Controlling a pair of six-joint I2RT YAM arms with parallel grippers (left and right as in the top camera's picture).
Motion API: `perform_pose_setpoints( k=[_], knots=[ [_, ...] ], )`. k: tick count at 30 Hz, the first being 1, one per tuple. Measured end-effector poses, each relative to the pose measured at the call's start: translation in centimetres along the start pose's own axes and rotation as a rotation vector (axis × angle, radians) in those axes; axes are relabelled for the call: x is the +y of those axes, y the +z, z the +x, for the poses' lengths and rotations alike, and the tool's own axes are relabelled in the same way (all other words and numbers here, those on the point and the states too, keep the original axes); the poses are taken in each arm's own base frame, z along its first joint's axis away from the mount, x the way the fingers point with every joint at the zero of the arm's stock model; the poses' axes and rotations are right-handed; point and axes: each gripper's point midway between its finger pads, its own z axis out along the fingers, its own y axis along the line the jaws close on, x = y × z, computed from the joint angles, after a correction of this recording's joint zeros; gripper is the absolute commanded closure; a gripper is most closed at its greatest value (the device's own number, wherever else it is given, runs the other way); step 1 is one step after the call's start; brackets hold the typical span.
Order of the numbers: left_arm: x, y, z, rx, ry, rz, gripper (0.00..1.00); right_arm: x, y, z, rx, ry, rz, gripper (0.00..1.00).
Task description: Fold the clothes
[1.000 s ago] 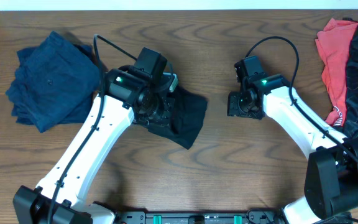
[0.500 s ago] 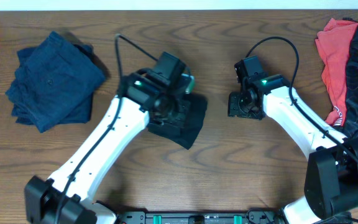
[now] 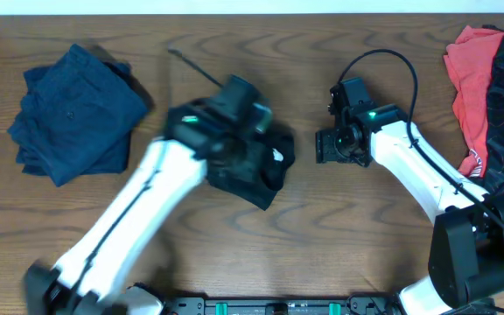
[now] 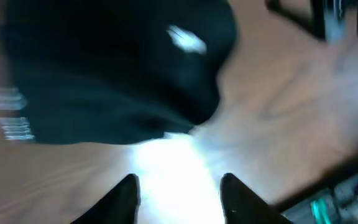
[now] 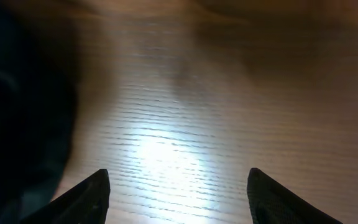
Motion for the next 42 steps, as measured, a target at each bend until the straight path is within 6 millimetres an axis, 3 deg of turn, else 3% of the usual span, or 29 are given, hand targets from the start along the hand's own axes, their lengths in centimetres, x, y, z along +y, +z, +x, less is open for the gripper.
perform_pose_setpoints(
  k=[3,5,7,9,12,16,19,24,29,33,37,42],
  knots=[
    [4.0,-5.3,-1.8,-0.182,-0.115,-0.063,0.48,1.9,-1.2,-1.9,-0.042,-0.061,-0.080,0.30],
    [6.2,-7.5,-2.3,-0.256,-0.175,-0.102,0.48,3.8,-2.6,-3.7,-0.093,-0.111,-0.164,0.30],
    [8.0,-8.5,-2.6,-0.295,-0.222,-0.134,0.48,6.1,-4.3,-5.6,-0.159,-0.172,-0.275,0.33],
    [9.4,-8.2,-3.2,-0.301,-0.254,-0.150,0.48,8.3,-5.8,-6.8,-0.214,-0.227,-0.385,0.37],
    [11.2,-5.9,-4.1,-0.261,-0.291,-0.166,0.48,10.8,-7.2,-6.9,-0.234,-0.286,-0.531,0.41],
    [12.6,-1.3,-5.0,-0.165,-0.314,-0.156,0.48,13.2,-7.6,-6.0,-0.204,-0.332,-0.659,0.44],
    [13.0,1.9,-5.1,-0.096,-0.326,-0.127,0.48,14.4,-6.7,-5.3,-0.164,-0.350,-0.716,0.45],
    [13.6,7.0,-4.1,0.039,-0.355,-0.097,0.48,15.8,-3.0,-3.8,-0.042,-0.337,-0.818,0.50],
    [14.3,11.0,-3.0,0.132,-0.375,-0.088,0.48,15.0,2.1,-1.5,0.124,-0.259,-0.813,0.52],
    [14.8,13.9,-1.5,0.221,-0.395,-0.086,0.47,13.2,5.0,0.6,0.241,-0.193,-0.715,0.53],
    [14.9,16.1,0.4,0.314,-0.418,-0.070,0.48,11.8,5.6,1.0,0.273,-0.168,-0.604,0.51],
    [14.3,16.3,1.0,0.349,-0.434,-0.036,0.49,9.8,6.4,0.5,0.251,-0.175,-0.468,0.51]
  ],
)
